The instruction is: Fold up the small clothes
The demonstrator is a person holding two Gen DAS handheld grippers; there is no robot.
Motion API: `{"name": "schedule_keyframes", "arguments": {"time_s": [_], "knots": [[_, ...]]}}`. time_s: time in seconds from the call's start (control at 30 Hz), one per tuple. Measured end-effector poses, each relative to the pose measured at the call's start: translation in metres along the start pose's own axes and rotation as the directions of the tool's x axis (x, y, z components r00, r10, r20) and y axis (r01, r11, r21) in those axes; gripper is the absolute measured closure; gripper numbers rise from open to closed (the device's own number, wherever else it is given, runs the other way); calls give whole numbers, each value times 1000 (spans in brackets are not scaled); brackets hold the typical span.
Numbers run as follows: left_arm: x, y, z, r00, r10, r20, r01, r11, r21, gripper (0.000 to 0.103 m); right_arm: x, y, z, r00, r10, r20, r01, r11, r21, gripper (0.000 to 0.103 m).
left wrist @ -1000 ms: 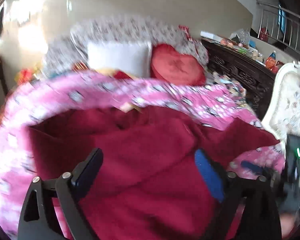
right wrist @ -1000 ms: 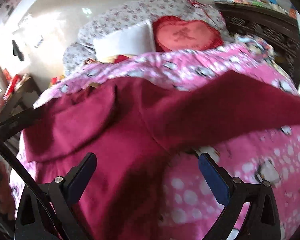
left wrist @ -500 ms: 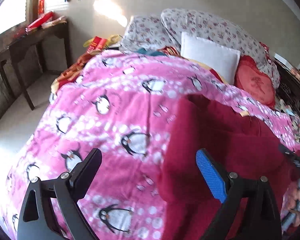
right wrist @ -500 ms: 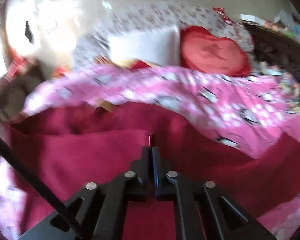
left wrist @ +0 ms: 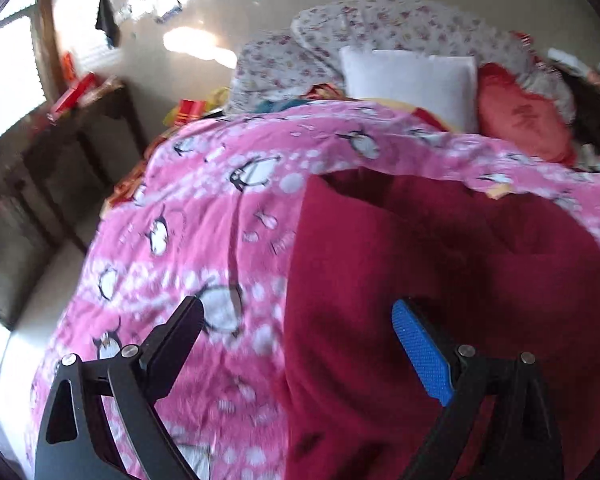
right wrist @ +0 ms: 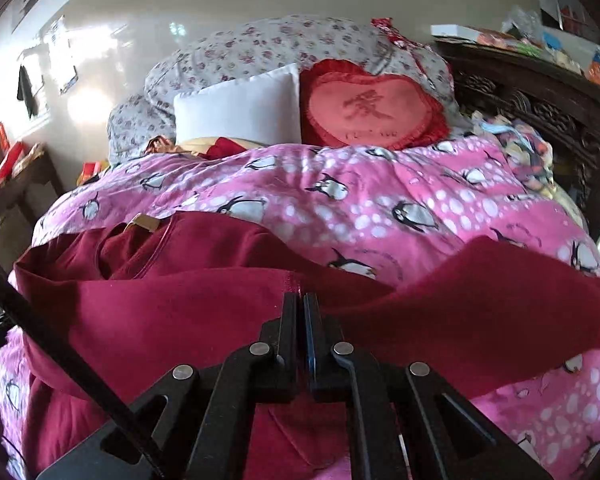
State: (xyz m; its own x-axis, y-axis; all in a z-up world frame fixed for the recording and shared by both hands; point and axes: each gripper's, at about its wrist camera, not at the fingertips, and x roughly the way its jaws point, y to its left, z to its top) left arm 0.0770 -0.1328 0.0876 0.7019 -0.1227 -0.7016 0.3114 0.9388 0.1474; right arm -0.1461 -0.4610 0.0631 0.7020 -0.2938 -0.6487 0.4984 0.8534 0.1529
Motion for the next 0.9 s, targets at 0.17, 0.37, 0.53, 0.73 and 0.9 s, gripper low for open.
{"name": "schedule_keyframes", "arguments": {"time_s": [0.17,0.37,0.53,0.73,0.9], "knots": [[47,1,11,993,29,-118,-34,999,-38,7,10,1,-7,997,-64,-47,62,998,-33,82],[15,19,-2,997,-23,-76,17,998,-68,7,-43,6,-9,998,40,55,-40,999,-14,51],[7,15,-30,995,-8,-95,6,1000,-22,7,-24,45,-30,992,109,-56,-117,979,-164,72],[25,18,-39,986,-45,-163,36,998,-59,7,-17,45,-45,994,48,-95,-65,982,-177,79],[-17,29,-54,988,-72,-134,68,997,-36,7,-68,40,-66,969,184,-165,-215,958,-192,39]]}}
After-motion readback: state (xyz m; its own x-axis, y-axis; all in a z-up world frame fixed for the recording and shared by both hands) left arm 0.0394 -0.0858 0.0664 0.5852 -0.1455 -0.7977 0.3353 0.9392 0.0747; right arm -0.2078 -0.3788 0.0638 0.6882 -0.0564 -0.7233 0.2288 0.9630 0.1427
